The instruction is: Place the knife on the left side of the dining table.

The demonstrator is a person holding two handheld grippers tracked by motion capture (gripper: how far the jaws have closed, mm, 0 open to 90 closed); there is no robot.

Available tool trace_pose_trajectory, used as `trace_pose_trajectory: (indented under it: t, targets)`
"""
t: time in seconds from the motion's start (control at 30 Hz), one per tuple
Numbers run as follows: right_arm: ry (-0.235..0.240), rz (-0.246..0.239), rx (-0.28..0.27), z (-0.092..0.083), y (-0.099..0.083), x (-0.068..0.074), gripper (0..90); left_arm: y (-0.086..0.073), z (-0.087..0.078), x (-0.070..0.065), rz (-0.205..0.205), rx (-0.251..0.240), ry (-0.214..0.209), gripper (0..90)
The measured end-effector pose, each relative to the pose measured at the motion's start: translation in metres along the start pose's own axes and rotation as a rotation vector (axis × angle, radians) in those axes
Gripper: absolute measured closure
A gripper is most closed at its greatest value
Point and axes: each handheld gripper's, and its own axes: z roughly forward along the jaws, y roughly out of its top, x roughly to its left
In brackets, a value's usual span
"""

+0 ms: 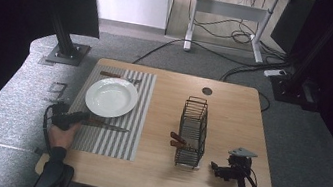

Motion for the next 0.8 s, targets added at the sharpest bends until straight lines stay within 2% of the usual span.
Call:
trace_pose_trajectory:
  t: [0.1,0.3,0.37,0.53,0.6,0.8]
  targets:
    - [0.000,0.000,0.000,0.000,0.000,0.000,0.0,-0.001,0.002,-0.001,0.029,0.003,0.022,54.2]
    - [0.000,0.000,0.000,0.000,0.000,0.000,0.0,-0.001,0.003,-0.003,0.055,-0.003,0.047,53.7]
    - [0.000,0.000,0.000,0.000,0.000,0.000,0.0,-0.001,0.003,-0.005,0.078,-0.002,0.074,51.0]
    - [0.000,0.000,0.000,0.000,0.000,0.000,0.0,0.000,-0.001,-0.006,0.097,-0.020,0.089,46.1]
    - [0.000,0.000,0.000,0.000,0.000,0.000,0.0,0.001,-0.005,-0.009,0.129,-0.032,0.099,39.5]
    - [0.000,0.000,0.000,0.000,0.000,0.000,0.0,0.000,-0.018,-0.024,0.262,-0.038,0.112,21.4]
